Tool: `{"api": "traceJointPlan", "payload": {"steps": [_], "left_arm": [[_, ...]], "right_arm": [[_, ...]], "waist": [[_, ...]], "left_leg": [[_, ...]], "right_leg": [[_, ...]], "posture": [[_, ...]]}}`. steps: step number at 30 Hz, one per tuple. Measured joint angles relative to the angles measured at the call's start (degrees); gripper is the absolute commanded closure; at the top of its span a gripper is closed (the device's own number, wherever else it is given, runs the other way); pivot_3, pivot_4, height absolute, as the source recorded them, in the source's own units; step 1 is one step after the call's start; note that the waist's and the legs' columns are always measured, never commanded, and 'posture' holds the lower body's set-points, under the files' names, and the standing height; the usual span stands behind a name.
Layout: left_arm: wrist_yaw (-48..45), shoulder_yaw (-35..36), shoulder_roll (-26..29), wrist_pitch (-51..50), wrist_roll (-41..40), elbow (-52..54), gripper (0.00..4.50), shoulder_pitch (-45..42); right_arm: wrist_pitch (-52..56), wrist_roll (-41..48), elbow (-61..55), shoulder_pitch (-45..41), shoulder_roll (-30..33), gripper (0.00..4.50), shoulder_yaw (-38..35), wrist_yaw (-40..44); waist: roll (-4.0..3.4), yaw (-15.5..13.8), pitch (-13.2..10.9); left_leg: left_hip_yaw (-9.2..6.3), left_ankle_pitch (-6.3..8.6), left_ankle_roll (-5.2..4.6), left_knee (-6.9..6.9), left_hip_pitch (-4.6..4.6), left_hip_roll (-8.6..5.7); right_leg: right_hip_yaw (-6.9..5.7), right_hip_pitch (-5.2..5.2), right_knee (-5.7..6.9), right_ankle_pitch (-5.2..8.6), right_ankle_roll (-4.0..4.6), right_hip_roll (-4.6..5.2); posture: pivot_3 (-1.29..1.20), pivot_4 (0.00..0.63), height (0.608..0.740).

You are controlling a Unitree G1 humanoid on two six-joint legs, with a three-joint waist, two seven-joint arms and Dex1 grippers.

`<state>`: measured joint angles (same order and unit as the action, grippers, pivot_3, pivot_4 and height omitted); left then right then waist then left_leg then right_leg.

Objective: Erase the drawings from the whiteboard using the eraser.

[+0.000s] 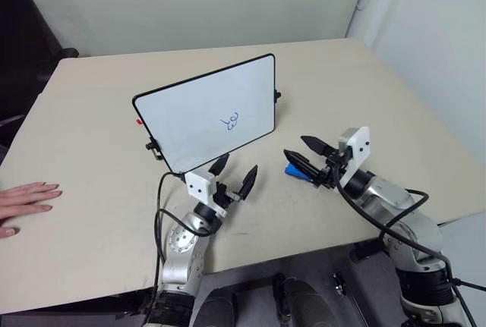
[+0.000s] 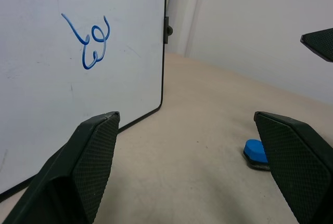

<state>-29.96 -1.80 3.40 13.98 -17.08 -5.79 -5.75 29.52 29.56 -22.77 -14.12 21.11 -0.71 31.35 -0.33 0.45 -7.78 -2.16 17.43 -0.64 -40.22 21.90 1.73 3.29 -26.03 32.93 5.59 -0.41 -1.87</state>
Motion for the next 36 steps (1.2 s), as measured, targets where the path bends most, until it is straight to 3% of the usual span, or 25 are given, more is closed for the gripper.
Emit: {"api": "traceJointPlan", "payload": {"steps": [15, 20, 21, 25, 28, 36], "left_arm": [[0.4, 0.0, 1.1, 0.7, 0.3, -0.3, 0.0, 0.1], [0.2, 0.9, 2.7, 0.2, -0.1, 0.5, 0.0, 1.1], [0.2, 0.9, 2.8, -0.2, -0.2, 0.8, 0.0, 1.4], [0.1, 0.5, 2.3, -0.8, -0.6, 2.4, 0.0, 3.0], [0.2, 0.2, 2.1, -1.1, -0.6, 3.4, 0.0, 3.4], [1.7, -0.7, 1.7, -1.4, 0.0, 6.8, 0.0, 6.3]], "right_arm": [[3.8, 1.7, -0.9, 0.3, 2.3, 1.22, -0.5, 0.2], [7.6, 3.0, -1.1, -0.5, 6.5, 0.02, -0.8, 1.5], [8.8, 3.1, -1.1, -1.0, 7.5, 0.02, -0.7, 1.9], [16.4, 3.0, 0.4, -4.7, 15.6, 0.02, 1.0, 5.3], [20.2, 3.3, 2.1, -7.5, 16.7, 0.02, 2.5, 6.9], [26.4, -1.8, 16.0, -21.6, 18.7, 0.02, 14.6, 12.4]], "waist": [[-0.01, 0.0, 0.0], [-0.01, 0.0, 0.0], [-0.01, 0.0, 0.0], [-0.01, 0.0, 0.0], [-0.01, 0.0, 0.0], [-0.01, 0.0, 0.0]], "left_leg": [[0.0, -0.02, -0.02, 0.02, -0.04, -0.01], [0.01, -0.02, -0.02, 0.03, -0.03, -0.02], [0.02, -0.02, -0.02, 0.02, -0.03, -0.04], [0.05, -0.02, -0.03, 0.02, -0.01, -0.09], [0.06, -0.02, -0.03, 0.05, -0.01, -0.09], [0.08, -0.02, -0.03, 0.07, -0.02, -0.04]], "right_leg": [[0.0, 0.05, -0.02, -0.01, -0.01, -0.01], [0.0, 0.06, -0.05, 0.0, -0.01, -0.02], [0.0, 0.06, -0.05, 0.0, -0.02, -0.02], [0.04, 0.1, -0.11, 0.03, -0.07, 0.01], [0.04, 0.06, -0.11, 0.04, -0.08, -0.02], [0.03, -0.01, -0.09, 0.05, -0.09, -0.05]], "posture": [[0.0, 0.15, 0.74], [0.0, 0.15, 0.74], [0.0, 0.15, 0.74], [0.0, 0.15, 0.74], [0.0, 0.15, 0.74], [0.0, 0.15, 0.74]]}}
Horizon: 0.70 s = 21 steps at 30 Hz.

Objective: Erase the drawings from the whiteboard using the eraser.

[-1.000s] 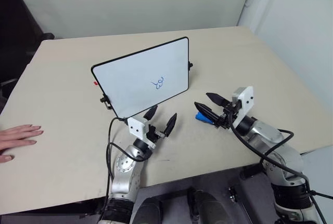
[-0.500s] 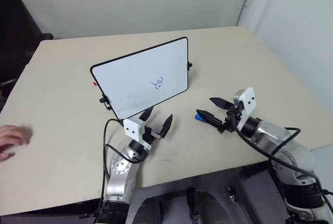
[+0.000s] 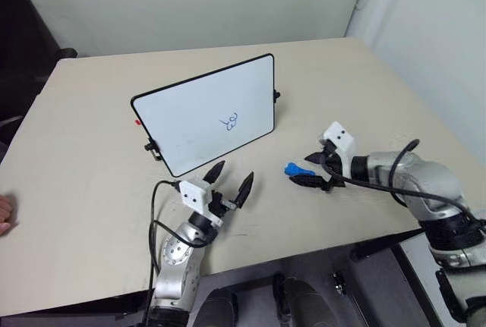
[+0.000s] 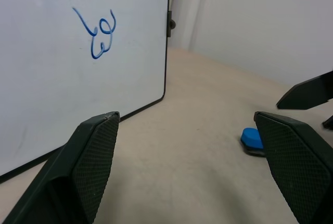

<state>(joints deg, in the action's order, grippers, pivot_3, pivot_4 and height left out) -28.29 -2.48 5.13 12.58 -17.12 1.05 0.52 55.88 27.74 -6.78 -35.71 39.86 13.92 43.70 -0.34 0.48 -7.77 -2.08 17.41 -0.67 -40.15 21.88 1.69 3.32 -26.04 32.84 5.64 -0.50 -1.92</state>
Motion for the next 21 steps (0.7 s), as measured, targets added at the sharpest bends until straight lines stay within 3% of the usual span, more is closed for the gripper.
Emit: {"api": "traceJointPlan", "payload": {"steps": [10, 13, 20, 21], "left_arm": [[1.0, -0.3, 0.3, -0.5, 0.1, 2.8, 0.0, 1.8], [1.2, -0.5, 0.3, -0.5, 0.2, 2.9, 0.0, 2.2], [1.2, -0.8, 0.2, -1.0, 0.0, 3.5, 0.0, 2.6], [1.1, -0.9, 0.2, -1.1, 0.0, 3.5, 0.0, 2.6]], "right_arm": [[-1.8, -7.9, 9.2, -4.9, -2.6, 0.02, 7.2, 2.3], [-2.1, -9.4, 9.2, -4.9, -2.6, 0.55, 7.4, 2.8], [-2.0, -11.1, 7.6, -3.8, -0.8, 3.04, 7.5, 5.1], [-2.0, -11.2, 7.1, -3.6, -0.8, 3.04, 7.5, 5.4]], "waist": [[-0.01, -0.3, 0.0], [-0.01, -0.4, 0.0], [-0.01, -0.4, 0.0], [-0.01, -0.4, 0.0]], "left_leg": [[0.03, 0.04, -0.05, -0.06, 0.02, 0.0], [0.02, 0.04, -0.06, -0.06, 0.02, 0.0], [0.03, 0.04, -0.05, -0.04, 0.03, 0.01], [0.03, 0.04, -0.05, -0.03, 0.03, 0.01]], "right_leg": [[0.02, -0.04, 0.01, -0.02, 0.08, 0.08], [0.02, -0.03, 0.03, -0.06, 0.11, 0.08], [0.02, -0.07, 0.04, -0.06, 0.11, 0.08], [0.02, -0.07, 0.04, -0.06, 0.11, 0.08]], "posture": [[0.0, 0.15, 0.74], [0.0, 0.15, 0.74], [0.0, 0.15, 0.74], [0.0, 0.15, 0.74]]}}
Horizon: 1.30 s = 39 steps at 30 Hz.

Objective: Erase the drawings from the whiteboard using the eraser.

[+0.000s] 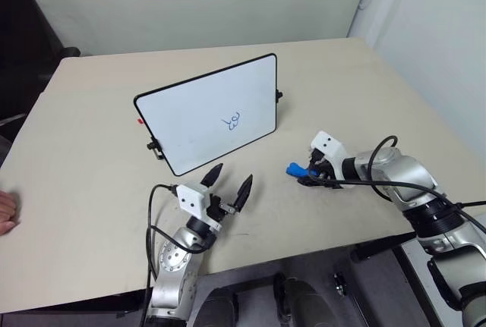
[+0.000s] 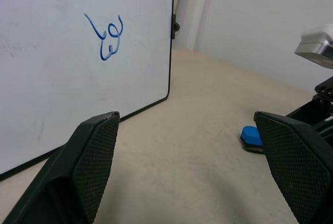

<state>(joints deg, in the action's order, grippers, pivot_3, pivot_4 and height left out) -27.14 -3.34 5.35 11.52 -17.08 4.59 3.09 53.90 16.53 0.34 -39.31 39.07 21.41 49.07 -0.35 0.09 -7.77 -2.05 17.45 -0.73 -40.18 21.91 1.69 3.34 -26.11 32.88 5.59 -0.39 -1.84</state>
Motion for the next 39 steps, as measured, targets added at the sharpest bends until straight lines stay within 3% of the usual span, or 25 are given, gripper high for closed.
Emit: {"api": "traceJointPlan", "payload": {"steps": [4, 6, 13, 20, 29, 39], "left_arm": [[-0.1, 0.0, -0.1, 0.0, 0.0, 0.0, 0.0, 0.0], [-0.1, -0.1, -0.2, 0.0, 0.0, 0.0, 0.0, -0.2], [-0.2, -0.1, -0.8, 0.0, 0.0, -0.1, 0.0, -0.5], [-0.2, 0.0, -0.7, -0.1, 0.0, -0.3, 0.0, -0.6], [-0.1, 1.4, 0.4, -0.2, -0.1, -1.1, 0.0, -1.3], [-0.2, 2.1, 0.5, -0.3, -0.7, -1.1, 0.0, -0.4]], "right_arm": [[0.0, -0.6, -1.2, 0.4, 0.0, 3.9, 0.2, 1.1], [-0.1, -1.0, -1.5, 0.5, 0.1, 4.1, 0.4, 1.5], [-1.8, -0.2, -5.8, 2.2, -0.8, 4.11, -1.3, 2.6], [-3.0, 3.6, -8.0, 2.2, -13.3, 4.11, -10.4, -3.9], [-7.2, 1.4, -1.6, -0.8, -28.1, 4.11, -12.0, -17.0], [-14.7, -1.9, 10.7, -9.0, -36.0, 4.11, -14.6, -26.2]], "waist": [[0.0, 0.0, 0.0], [0.0, 0.0, 0.0], [0.0, 0.0, 0.0], [0.0, 0.2, 0.0], [-0.01, 0.2, 0.0], [0.0, 0.2, 0.0]], "left_leg": [[0.01, 0.0, 0.0, -0.01, 0.0, 0.0], [0.01, 0.0, 0.0, -0.01, 0.0, 0.0], [0.02, 0.0, 0.0, -0.01, 0.0, 0.0], [0.0, -0.01, 0.0, -0.01, -0.02, 0.01], [-0.01, 0.01, 0.02, 0.01, 0.07, 0.03], [-0.03, 0.12, 0.1, 0.08, 0.2, 0.03]], "right_leg": [[0.0, 0.0, -0.01, 0.01, -0.01, 0.0], [0.0, 0.0, -0.01, 0.0, -0.01, 0.01], [0.0, 0.0, 0.0, 0.0, 0.0, 0.0], [0.0, -0.02, 0.04, -0.03, 0.05, -0.01], [0.0, -0.23, 0.07, -0.21, 0.34, 0.0], [-0.02, -0.45, 0.07, -0.34, 0.77, 0.01]], "posture": [[0.0, 0.15, 0.74], [0.0, 0.15, 0.74], [0.0, 0.15, 0.74], [0.0, 0.15, 0.74], [0.0, 0.15, 0.74], [0.0, 0.15, 0.74]]}}
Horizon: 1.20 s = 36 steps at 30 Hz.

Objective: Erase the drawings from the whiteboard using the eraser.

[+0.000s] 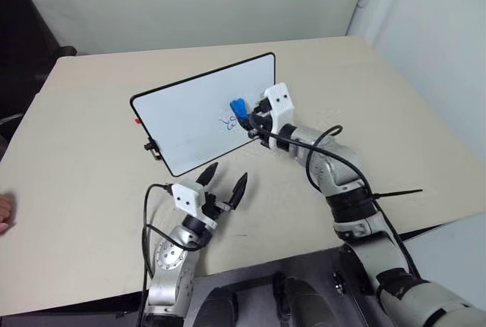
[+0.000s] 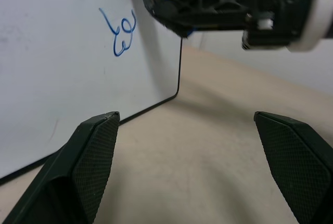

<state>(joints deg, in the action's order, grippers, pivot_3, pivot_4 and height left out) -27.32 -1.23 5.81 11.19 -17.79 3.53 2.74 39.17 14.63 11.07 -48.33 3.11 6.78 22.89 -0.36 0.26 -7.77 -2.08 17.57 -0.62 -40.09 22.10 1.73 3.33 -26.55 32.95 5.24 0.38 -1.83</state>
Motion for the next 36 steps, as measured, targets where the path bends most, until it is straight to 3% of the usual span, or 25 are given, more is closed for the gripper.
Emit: {"api": "traceJointPlan", "payload": {"steps": [23, 36], "left_arm": [[1.4, 0.0, -0.1, 0.0, 0.3, 1.6, 0.0, 1.5], [1.4, 0.0, 0.0, 0.0, 0.5, 2.4, 0.0, 1.7]], "right_arm": [[2.9, -6.8, 8.7, -0.2, -1.9, 4.11, 10.6, 3.8], [2.5, -6.5, 8.2, -4.2, -2.9, 4.11, 4.9, 4.1]], "waist": [[0.0, 0.7, 0.0], [0.0, 0.8, 0.0]], "left_leg": [[0.0, 0.0, 0.02, -0.01, 0.04, 0.02], [0.01, -0.01, 0.04, -0.04, 0.13, 0.02]], "right_leg": [[-0.01, -0.09, 0.08, -0.09, 0.11, -0.02], [-0.01, -0.18, 0.09, -0.15, 0.19, -0.02]], "posture": [[0.0, 0.15, 0.74], [0.0, 0.15, 0.74]]}}
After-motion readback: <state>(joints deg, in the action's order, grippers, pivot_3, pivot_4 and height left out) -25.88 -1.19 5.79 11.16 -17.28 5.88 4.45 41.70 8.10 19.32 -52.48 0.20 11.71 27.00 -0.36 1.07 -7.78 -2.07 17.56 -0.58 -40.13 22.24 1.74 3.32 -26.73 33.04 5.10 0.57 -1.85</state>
